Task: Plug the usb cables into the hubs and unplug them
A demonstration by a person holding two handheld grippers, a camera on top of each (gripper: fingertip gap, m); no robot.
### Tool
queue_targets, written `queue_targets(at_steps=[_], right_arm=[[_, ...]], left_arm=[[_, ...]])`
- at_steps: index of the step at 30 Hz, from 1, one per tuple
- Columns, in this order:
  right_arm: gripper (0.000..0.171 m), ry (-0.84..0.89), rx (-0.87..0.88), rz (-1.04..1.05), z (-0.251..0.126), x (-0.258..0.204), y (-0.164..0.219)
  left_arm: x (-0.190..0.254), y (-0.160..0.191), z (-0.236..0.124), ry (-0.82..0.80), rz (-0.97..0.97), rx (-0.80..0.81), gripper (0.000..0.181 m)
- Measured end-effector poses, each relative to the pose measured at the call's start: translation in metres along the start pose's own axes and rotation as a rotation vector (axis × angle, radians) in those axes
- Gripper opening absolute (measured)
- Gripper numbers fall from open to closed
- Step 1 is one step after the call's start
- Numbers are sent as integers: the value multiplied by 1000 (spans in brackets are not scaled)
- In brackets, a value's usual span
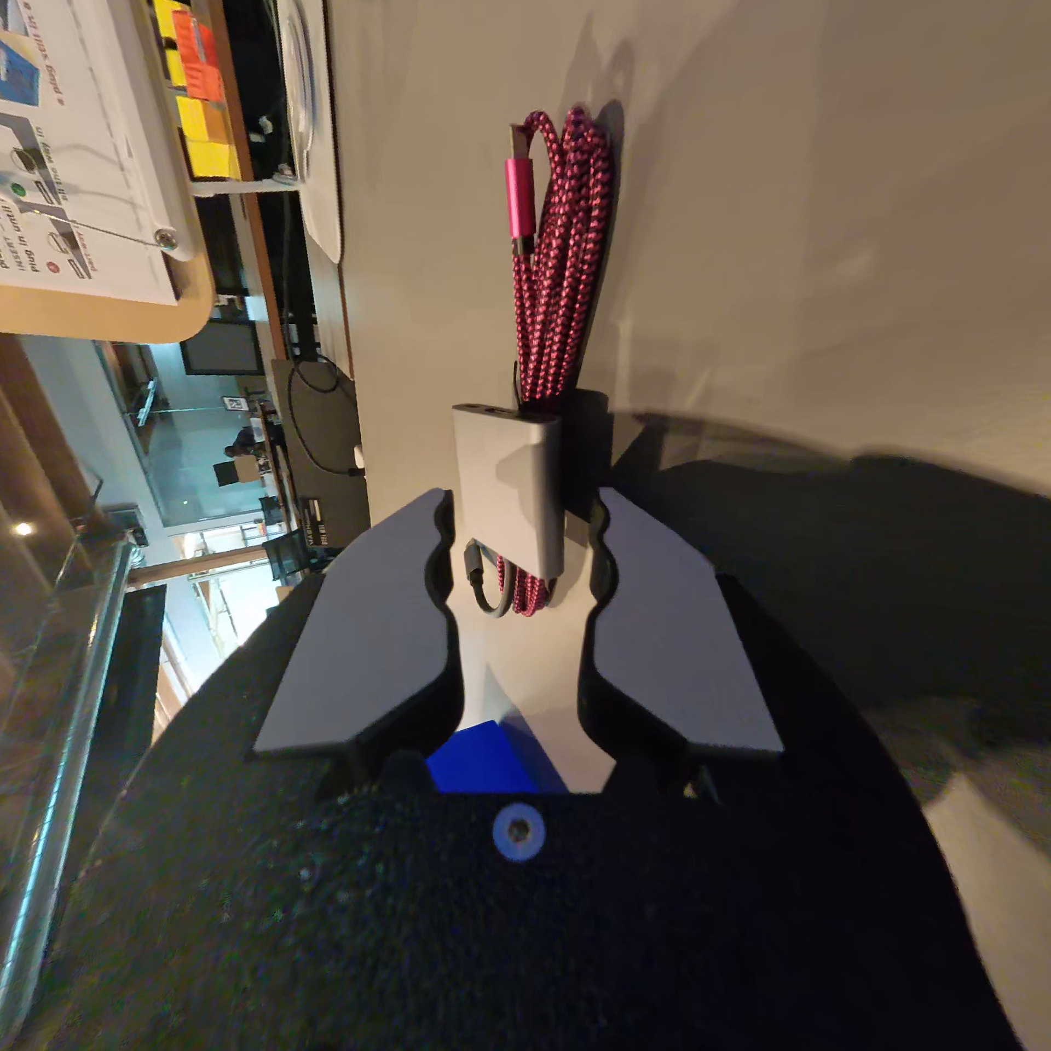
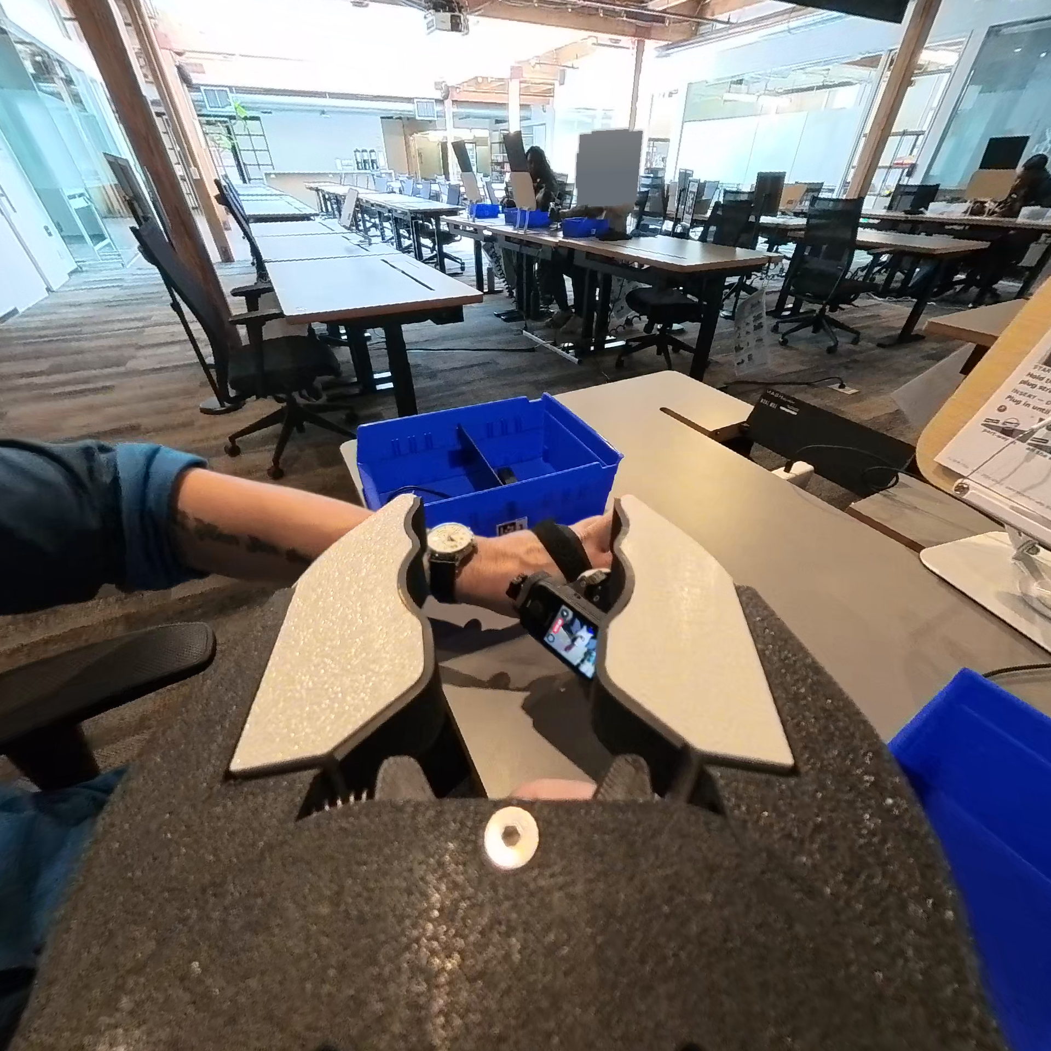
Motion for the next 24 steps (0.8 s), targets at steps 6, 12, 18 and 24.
queue_targets(at_steps=[6,12,18,24], right_arm=[[61,0,5,-3,-2,-1,-2],[61,-4,0,-2,0,-2,-1],[61,-11,-12,-7,2,-4,1],[61,-14,-15,-9,2,-4,1]], left_arm=[[-4,5,9,-95,-23,-32,41],[-7,7,14,-120,-36,-32,41],[-1,8,17,-87,-41,-33,22],[-5,6,13,-81,-87,-6,17]])
Point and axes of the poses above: each gripper's, where its closed fingertips meet, z out along the fingers, y out of its underside, x = y × z across the jaws, the point moved 3 cm from there along -z, back along the fingers, and after that the axes turned 3 degrees about x, right-handed, at the moved point
